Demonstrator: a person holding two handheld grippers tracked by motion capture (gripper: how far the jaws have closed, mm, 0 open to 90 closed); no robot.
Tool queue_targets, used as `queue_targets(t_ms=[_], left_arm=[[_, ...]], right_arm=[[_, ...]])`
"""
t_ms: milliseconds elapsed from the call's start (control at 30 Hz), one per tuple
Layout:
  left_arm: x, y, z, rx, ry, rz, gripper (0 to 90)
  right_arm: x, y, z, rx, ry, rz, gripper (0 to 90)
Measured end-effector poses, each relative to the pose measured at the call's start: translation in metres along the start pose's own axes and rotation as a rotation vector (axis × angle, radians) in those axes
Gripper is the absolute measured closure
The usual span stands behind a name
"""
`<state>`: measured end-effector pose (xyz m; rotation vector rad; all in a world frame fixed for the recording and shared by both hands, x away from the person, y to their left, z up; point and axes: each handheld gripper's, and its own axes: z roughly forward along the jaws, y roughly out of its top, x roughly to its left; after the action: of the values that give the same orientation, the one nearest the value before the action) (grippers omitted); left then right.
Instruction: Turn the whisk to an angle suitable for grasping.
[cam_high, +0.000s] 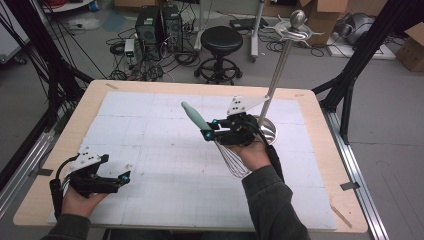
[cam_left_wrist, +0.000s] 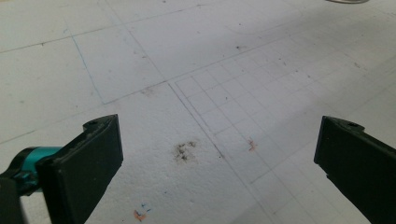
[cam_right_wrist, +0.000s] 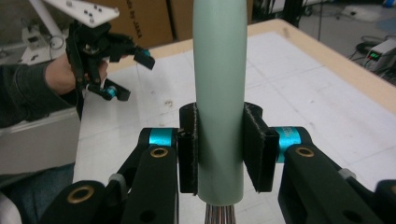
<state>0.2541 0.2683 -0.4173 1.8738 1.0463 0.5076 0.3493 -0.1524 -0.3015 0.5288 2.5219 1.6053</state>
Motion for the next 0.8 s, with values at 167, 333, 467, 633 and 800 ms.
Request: queue_targets(t_ms=[167,333,467,633,800], left_arm=[[0.0,0.0,0.0,0.0,-0.002,0.002,1.7],[0.0,0.0,0.0,-0.001,-0.001,0.003,1.7],[0.0,0.0,0.0,-0.001,-0.001,0.002,1.7],[0.0,0.0,0.0,-0.002,-0.003,0.003,1.7],[0.001,-0.001,-0.001,0.0,-0.004,0.001,1.7]], right_arm=[[-0.006,0.0,-0.017,-0.033,-0.029,0.007,69.3],[-0.012,0.0,-0.029,-0.063,-0.059,0.008,69.3],[-0.015,-0.001,-0.038,-0.087,-0.071,0.016,69.3],[-0.019,-0.001,-0.048,-0.111,-0.085,0.024,69.2],[-0.023,-0.001,-0.055,-0.13,-0.099,0.026,69.2]])
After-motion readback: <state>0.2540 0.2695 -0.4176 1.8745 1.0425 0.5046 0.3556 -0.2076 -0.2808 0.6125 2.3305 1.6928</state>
